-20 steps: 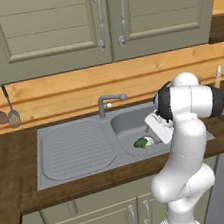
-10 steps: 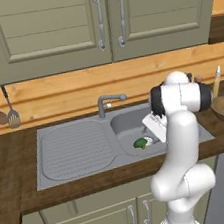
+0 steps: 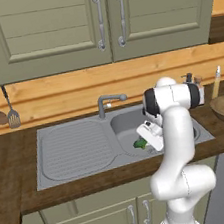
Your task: Pick the broccoli from the sink and place it in the bowl. Then pick the bowl and place it in the microwave. Then close the microwave door and press the start button.
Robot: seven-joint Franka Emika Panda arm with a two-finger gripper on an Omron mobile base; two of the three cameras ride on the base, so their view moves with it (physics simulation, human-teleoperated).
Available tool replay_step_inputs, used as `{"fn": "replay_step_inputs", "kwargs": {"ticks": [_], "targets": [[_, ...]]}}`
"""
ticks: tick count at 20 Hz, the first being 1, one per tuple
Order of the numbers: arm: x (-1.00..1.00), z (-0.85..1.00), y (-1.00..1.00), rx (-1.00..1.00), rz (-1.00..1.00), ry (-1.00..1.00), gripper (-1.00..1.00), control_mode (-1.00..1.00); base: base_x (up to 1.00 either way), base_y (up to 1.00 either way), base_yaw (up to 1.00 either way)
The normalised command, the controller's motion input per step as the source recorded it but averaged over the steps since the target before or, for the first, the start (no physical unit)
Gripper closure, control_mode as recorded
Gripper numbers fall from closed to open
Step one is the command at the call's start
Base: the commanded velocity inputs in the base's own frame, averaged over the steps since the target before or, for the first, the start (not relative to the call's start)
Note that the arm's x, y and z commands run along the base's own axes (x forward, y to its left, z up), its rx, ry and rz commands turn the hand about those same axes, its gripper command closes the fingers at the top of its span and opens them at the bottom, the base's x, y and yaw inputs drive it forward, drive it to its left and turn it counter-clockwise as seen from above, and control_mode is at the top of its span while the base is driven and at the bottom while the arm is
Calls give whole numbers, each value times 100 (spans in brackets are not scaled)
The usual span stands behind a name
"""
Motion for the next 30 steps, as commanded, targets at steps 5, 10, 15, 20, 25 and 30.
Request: {"fn": "replay_step_inputs", "kwargs": {"ticks": [5,10,15,20,25,30], "targets": [[67,-20,-1,-4,0,-20,-100,-100,0,0,0],[62,0,-17,0,0,-25,-100,-100,0,0,0],[51,-39,-18,-1,0,-21,-100,-100,0,0,0],[42,-63,-7,-4,1,-13,-100,-100,0,0,0],[23,-8,-5,0,0,-7,100,-100,0,0,0],[-6,53,-4,0,1,0,100,-100,0,0,0]]}}
